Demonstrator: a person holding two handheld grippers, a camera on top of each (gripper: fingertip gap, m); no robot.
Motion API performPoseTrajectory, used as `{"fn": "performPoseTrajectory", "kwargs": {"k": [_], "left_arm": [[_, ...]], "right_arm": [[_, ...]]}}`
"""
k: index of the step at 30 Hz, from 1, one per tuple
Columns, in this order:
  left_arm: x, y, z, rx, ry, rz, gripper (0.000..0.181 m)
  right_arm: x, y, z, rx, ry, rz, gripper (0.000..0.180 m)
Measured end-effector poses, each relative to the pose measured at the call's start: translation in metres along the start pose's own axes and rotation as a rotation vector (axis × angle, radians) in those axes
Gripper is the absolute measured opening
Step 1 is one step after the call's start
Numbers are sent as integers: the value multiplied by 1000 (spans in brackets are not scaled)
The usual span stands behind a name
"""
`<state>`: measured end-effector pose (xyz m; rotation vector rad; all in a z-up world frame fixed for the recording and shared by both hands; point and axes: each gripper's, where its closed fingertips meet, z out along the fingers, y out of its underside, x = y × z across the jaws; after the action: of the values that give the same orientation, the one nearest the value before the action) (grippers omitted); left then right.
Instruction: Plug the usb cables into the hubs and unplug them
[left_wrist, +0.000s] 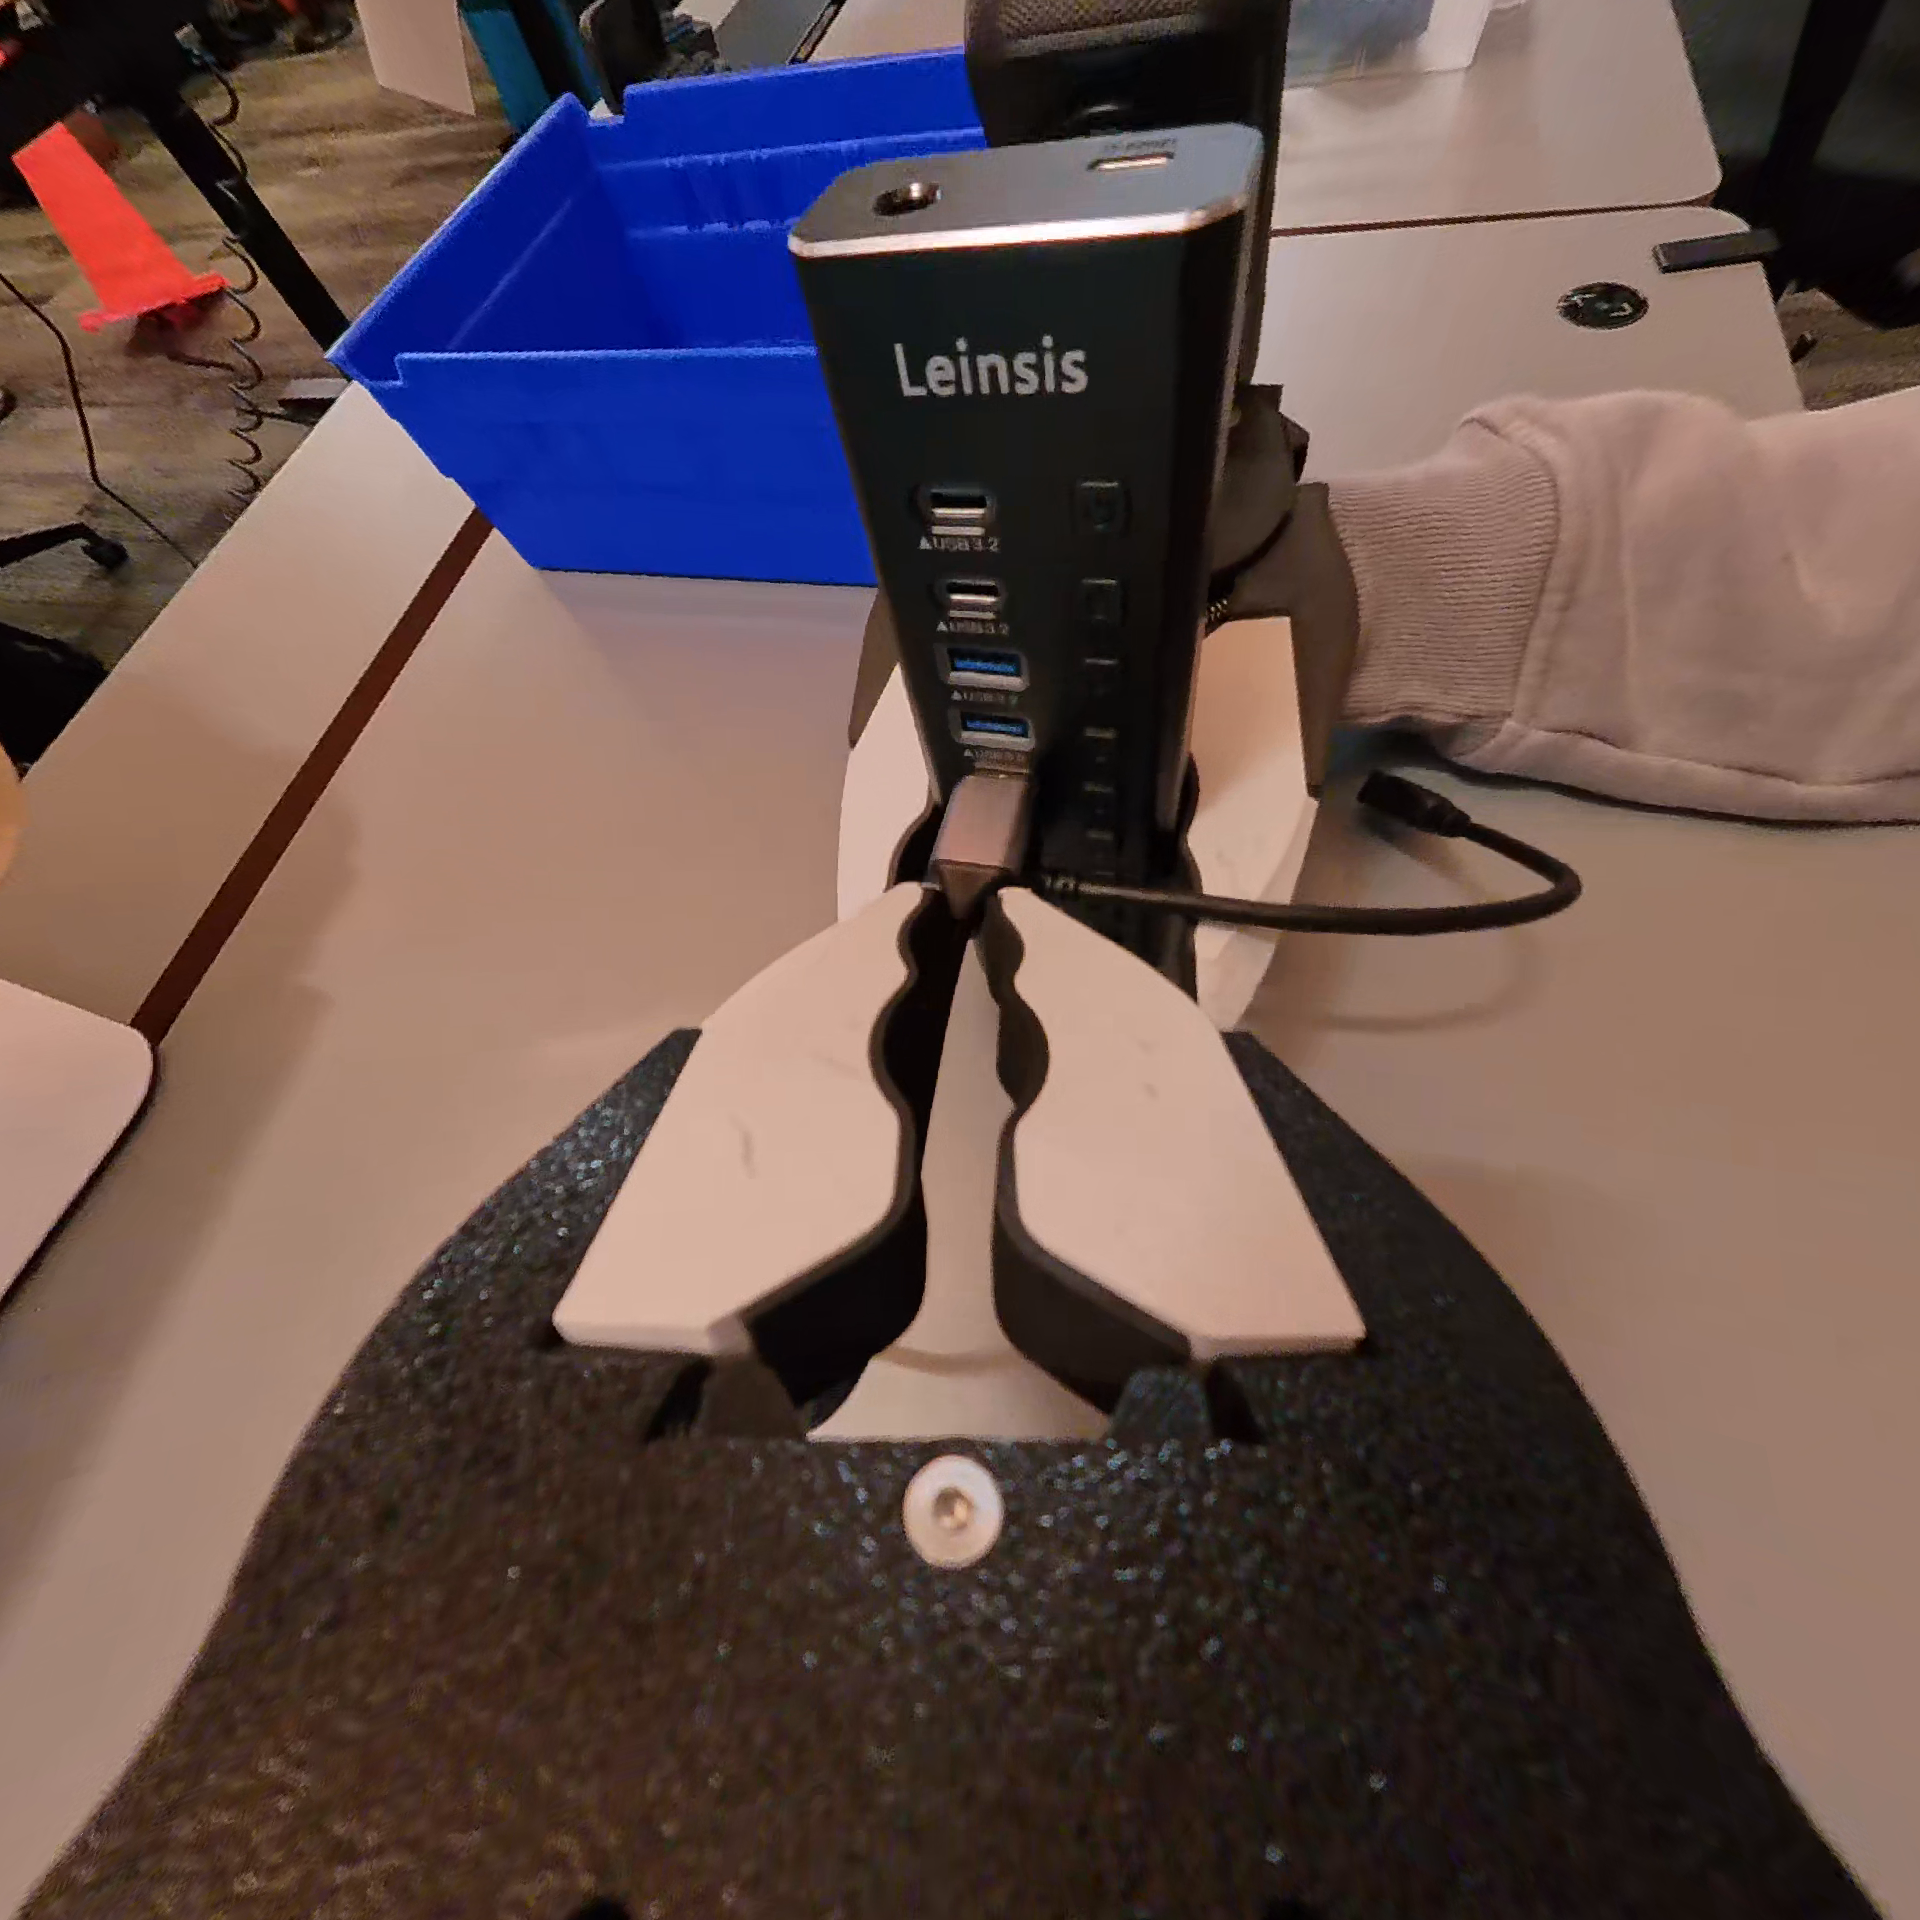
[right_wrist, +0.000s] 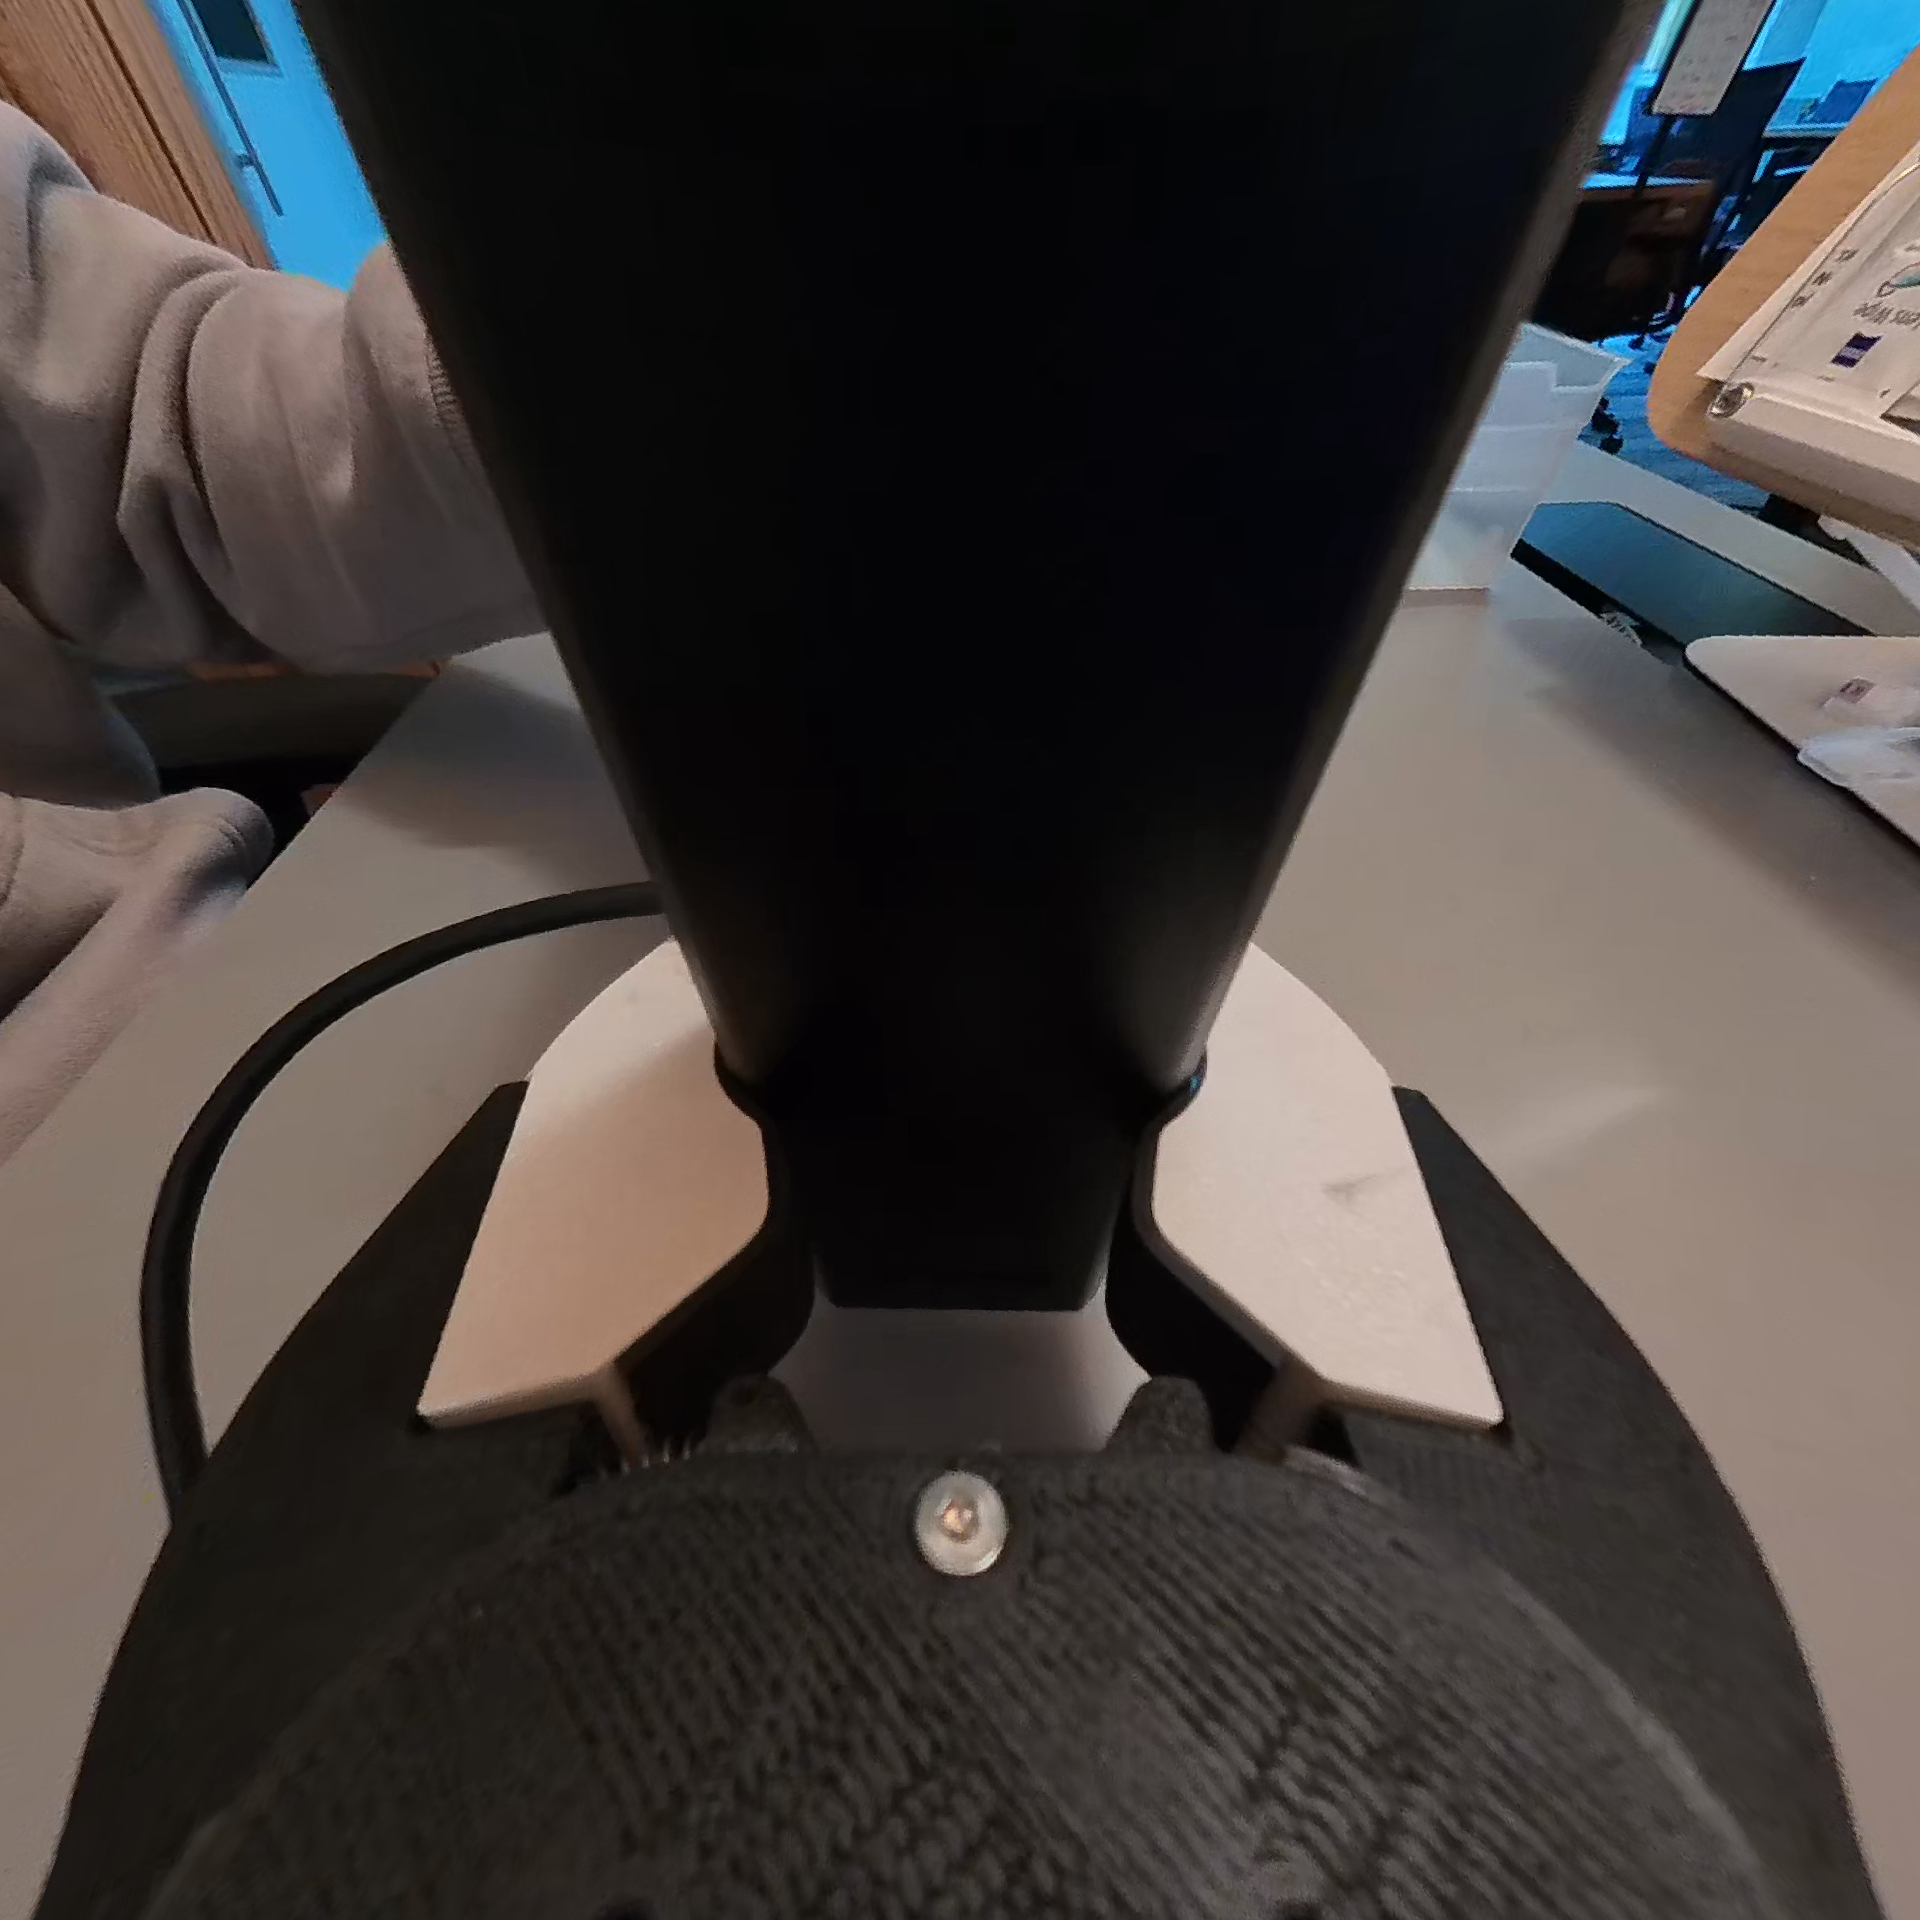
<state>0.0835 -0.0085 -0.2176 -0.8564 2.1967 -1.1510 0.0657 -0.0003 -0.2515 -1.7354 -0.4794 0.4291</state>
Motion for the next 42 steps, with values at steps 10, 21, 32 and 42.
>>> {"fn": "performPoseTrajectory", "kwargs": {"k": [10,21,32,42], "left_arm": [[-8,-27,-31,329,-110,-146,19],[-14,23,-83,339,-260,-197,34],[-15,35,-107,370,-302,-202,30],[-9,41,-104,332,-286,-161,28]], "right_arm": [[2,-24,-13,86,73,-44,73],[36,-147,-153,429,596,68,73],[137,-25,-346,-692,1322,323,73],[191,42,-332,-1330,1120,-52,73]]}}
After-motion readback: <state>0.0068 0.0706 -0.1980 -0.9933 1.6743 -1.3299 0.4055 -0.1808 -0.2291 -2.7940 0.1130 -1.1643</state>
